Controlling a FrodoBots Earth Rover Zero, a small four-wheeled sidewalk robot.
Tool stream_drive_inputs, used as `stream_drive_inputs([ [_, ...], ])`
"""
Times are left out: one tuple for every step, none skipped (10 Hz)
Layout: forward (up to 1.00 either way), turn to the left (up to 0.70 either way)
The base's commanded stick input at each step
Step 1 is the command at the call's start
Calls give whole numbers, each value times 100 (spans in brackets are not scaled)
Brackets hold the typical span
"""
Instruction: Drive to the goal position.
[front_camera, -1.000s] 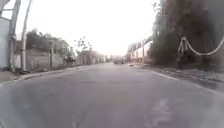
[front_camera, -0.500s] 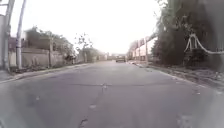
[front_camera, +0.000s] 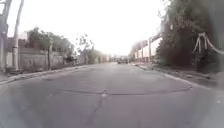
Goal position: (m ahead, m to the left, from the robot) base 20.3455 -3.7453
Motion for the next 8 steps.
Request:
stream_drive_inputs([
  [100, 0],
  [100, 0],
  [100, 0],
  [100, 0],
  [100, 0],
  [100, 0],
  [100, 0],
  [100, 0],
])
